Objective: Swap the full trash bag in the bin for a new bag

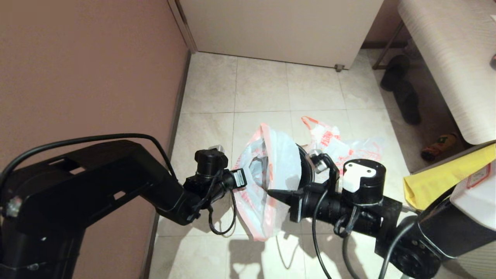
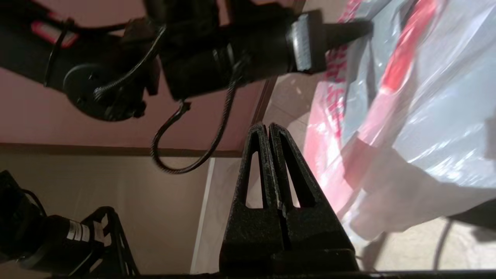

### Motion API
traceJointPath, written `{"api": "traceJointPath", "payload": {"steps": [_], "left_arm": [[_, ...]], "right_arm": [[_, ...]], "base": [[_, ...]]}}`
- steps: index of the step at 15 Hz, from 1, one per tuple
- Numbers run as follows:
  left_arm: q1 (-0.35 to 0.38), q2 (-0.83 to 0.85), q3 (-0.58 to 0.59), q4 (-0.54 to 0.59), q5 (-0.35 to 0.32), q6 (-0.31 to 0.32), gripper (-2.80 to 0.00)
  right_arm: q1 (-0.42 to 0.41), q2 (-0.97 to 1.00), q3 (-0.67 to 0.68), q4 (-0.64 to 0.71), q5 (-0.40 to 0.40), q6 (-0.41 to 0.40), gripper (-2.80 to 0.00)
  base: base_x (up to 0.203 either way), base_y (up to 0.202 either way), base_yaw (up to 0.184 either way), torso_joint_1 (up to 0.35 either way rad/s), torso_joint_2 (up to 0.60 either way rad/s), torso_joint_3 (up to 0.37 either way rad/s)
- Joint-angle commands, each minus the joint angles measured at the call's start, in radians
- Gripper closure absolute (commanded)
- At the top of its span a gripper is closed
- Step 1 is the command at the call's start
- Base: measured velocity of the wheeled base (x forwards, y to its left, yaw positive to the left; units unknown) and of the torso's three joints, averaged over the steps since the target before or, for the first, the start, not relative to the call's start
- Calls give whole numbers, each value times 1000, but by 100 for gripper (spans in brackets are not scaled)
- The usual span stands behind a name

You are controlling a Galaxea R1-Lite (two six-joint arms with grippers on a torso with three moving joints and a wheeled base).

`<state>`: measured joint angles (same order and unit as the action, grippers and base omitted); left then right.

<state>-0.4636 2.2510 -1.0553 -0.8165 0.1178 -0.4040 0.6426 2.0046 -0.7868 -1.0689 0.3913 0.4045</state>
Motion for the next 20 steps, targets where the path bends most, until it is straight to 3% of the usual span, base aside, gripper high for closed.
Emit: {"api": "traceJointPath", "payload": {"steps": [1, 2, 4, 10, 13, 15, 17, 20], "left_arm": [[2, 9, 1, -14, -1, -2, 0], [2, 15, 4, -35, 0, -2, 0], [7, 16, 14, -59, -1, -1, 0], [28, 26, 25, -88, -37, -18, 0], [28, 27, 46, -127, -63, -21, 0], [29, 39, 45, -129, -64, -21, 0], [35, 48, 41, -133, -64, -21, 0], [36, 57, 46, -161, -63, -19, 0]], "right_arm": [[-59, 30, -78, 75, 85, -10, 0], [-87, 42, -134, 166, 137, -46, 0], [-122, 65, -226, 318, 163, -147, 0], [-135, 1, -422, 811, 166, -350, 0], [-129, -14, -610, 1085, 148, -395, 0], [-111, -7, -774, 1303, 93, -435, 0], [-47, 17, -902, 1486, -38, -471, 0], [70, 65, -931, 1537, -276, -509, 0]], "base": [[0, 0, 0, 0, 0, 0], [0, 0, 0, 0, 0, 0], [0, 0, 0, 0, 0, 0], [0, 0, 0, 0, 0, 0], [0, 0, 0, 0, 0, 0], [0, 0, 0, 0, 0, 0], [0, 0, 0, 0, 0, 0], [0, 0, 0, 0, 0, 0]]}}
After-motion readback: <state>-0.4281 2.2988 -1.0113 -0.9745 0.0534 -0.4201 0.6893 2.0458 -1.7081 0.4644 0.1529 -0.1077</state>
